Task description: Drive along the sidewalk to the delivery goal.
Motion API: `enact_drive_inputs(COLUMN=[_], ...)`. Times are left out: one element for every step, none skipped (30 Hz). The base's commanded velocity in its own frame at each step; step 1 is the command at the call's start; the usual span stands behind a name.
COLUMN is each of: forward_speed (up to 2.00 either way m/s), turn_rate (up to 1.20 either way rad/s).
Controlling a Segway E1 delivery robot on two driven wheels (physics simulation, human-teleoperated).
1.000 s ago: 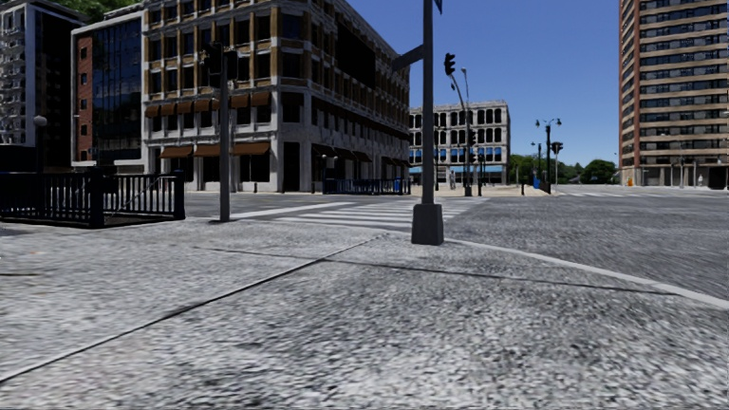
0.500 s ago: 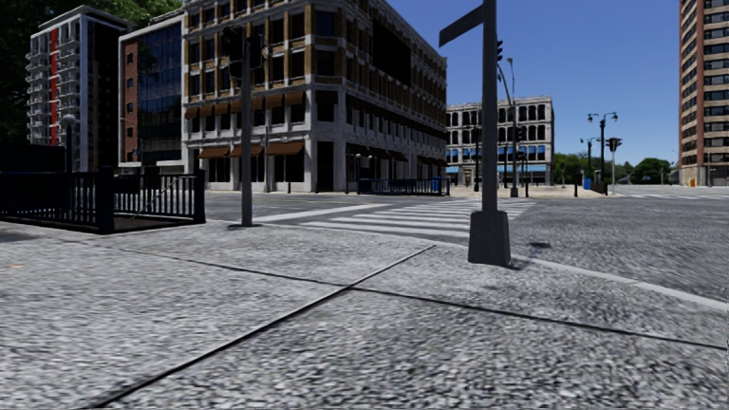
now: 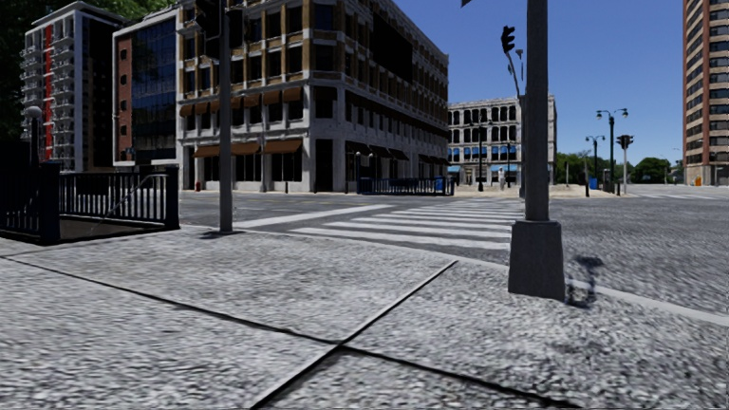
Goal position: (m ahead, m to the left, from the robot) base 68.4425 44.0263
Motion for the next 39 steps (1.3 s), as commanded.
enact_drive_inputs(forward_speed=[2.00, 2.00, 2.00, 2.00, 2.00, 2.00, 2.00, 2.00, 2.00, 2.00, 2.00, 2.00, 2.00, 2.00, 2.00, 2.00, 2.00, 2.00, 2.00, 2.00, 2.00, 2.00, 2.00, 2.00, 2.00, 2.00, 2.00, 2.00, 2.00, 2.00, 2.00, 2.00, 2.00, 2.00, 2.00, 2.00, 2.00, 2.00, 2.00], turn_rate=[0.00, 0.00, 0.00, 0.00, 0.00, 0.00, 0.00, 0.00, 0.00, 0.00, 0.00, 0.00, 0.00, 0.00, 0.00, 0.00, -0.03, -0.07, -0.07, -0.09, -0.09, -0.09, -0.10, -0.11, -0.11, -0.13, -0.18, -0.23, -0.25, -0.25, -0.26, -0.26, -0.26, -0.26, -0.27, -0.32, -0.37, -0.38, -0.39])
